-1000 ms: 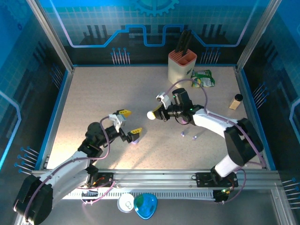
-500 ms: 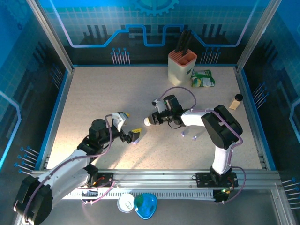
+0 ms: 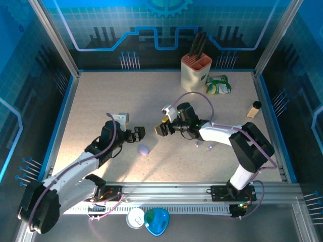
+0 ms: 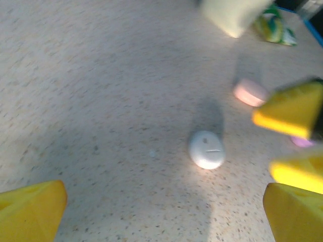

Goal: Insert wireless bluetooth earbuds into charging case

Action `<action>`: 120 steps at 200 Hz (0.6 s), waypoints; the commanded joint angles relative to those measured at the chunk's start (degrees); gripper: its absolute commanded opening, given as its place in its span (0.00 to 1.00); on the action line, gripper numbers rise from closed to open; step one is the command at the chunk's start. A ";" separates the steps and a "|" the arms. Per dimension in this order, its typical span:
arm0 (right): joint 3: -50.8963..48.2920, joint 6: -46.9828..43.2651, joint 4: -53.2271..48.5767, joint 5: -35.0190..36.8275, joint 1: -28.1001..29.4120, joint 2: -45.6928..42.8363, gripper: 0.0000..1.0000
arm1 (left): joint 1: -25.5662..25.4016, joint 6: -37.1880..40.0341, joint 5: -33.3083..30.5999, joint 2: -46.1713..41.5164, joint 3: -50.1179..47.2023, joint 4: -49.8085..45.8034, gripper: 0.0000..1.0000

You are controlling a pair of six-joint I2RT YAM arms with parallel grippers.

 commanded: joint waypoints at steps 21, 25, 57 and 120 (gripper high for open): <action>-3.55 -7.80 1.18 3.22 8.91 -1.11 0.78 | 2.43 -11.54 -2.94 4.34 2.72 -3.81 0.99; -3.77 -8.17 1.18 3.69 9.76 -1.10 0.79 | 2.50 -11.70 -3.18 4.63 3.01 -3.91 0.99; -2.62 -9.31 -1.20 10.29 16.38 0.53 0.84 | 4.15 -13.28 -3.58 8.27 6.99 -7.57 0.99; 4.13 -7.32 -6.97 15.94 20.21 7.58 0.90 | 6.01 -8.04 2.47 15.43 16.40 -18.37 0.99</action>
